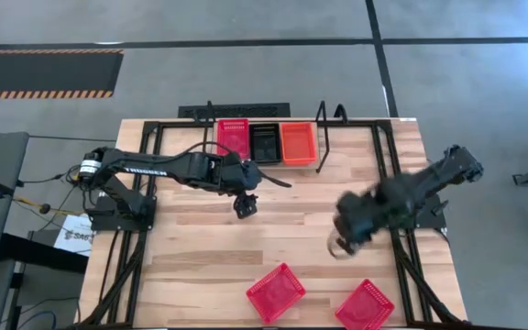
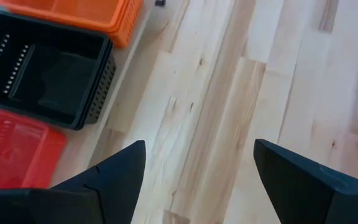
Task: Stack baskets on shelf by color
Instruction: Stack the right red bin on top of the red bin on the shelf
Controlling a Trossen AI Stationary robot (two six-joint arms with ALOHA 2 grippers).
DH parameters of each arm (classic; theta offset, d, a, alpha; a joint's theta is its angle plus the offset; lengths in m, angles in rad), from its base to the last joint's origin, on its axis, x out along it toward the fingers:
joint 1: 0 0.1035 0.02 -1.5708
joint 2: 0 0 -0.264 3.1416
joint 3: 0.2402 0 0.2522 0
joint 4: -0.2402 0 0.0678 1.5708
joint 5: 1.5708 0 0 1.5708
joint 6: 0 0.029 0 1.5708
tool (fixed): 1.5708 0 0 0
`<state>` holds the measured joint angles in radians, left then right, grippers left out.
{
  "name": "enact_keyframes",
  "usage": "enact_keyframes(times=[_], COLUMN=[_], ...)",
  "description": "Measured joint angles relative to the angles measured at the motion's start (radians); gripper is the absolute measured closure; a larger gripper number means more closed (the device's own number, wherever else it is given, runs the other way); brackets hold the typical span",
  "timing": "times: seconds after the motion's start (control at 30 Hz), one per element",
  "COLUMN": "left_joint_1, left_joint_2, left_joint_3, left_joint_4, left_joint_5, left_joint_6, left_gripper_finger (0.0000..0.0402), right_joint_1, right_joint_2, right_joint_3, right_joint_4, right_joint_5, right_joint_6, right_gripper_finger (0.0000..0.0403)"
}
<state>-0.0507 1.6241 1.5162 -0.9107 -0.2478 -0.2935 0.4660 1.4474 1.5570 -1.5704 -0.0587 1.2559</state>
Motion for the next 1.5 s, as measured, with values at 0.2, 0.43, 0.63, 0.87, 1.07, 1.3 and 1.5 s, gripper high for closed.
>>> enact_keyframes(times=[0.2,0.43,0.63,0.87,1.07,1.3,1.5], left_joint_1=[-0.001,-0.003,-0.018,-0.047,-0.074,-0.090,-0.090], left_joint_2=[0.000,0.000,0.000,0.000,0.000,0.000,0.000], left_joint_3=[0.000,0.000,0.000,0.000,0.000,0.000,0.000], left_joint_4=[0.041,0.065,0.065,0.098,0.119,0.117,0.117], left_joint_5=[0.000,0.000,0.005,0.006,0.006,0.001,-0.012], left_joint_6=[-0.025,-0.043,-0.069,-0.104,-0.117,-0.142,-0.180], left_gripper_finger=[0.0116,0.0116,0.0116,0.0116,0.0116,0.0116,0.0116], right_joint_1=[0.261,0.479,0.562,0.555,0.546,0.533,0.475], right_joint_2=[0.029,0.085,0.189,0.274,0.292,0.290,0.290], right_joint_3=[-0.089,-0.200,-0.235,-0.279,-0.358,-0.494,-0.502], right_joint_4=[0.097,0.370,0.462,0.460,0.521,0.720,0.719], right_joint_5=[-0.039,-0.046,-0.080,-0.152,-0.152,-0.152,-0.152], right_joint_6=[0.340,0.578,0.610,0.469,0.418,0.421,0.347], right_gripper_finger=[0.0234,0.0231,0.0218,0.0179,0.0166,0.0169,0.0249])
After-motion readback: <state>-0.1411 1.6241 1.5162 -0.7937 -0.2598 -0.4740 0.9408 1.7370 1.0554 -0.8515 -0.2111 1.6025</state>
